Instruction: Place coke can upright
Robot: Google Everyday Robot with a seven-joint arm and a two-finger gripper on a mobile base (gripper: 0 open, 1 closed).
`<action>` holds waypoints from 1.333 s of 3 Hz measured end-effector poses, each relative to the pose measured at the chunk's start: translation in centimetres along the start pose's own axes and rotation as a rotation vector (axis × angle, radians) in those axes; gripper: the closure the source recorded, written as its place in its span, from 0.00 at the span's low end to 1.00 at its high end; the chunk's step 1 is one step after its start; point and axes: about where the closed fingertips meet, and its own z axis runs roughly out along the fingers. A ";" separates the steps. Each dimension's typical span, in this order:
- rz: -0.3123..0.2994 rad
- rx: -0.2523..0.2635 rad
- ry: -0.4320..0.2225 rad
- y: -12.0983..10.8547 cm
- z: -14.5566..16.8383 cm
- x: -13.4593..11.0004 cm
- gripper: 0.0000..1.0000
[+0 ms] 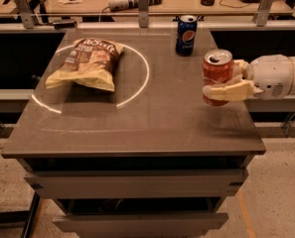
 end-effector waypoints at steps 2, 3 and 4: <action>0.009 0.058 -0.085 -0.9 -0.2 2.0 1.00; 0.018 0.071 -0.117 -0.8 -0.5 3.0 1.00; 0.024 0.077 -0.137 -0.4 -0.6 3.6 1.00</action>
Offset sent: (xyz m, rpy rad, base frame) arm 0.0130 -0.0245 -0.0353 0.1511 -0.0418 -0.1208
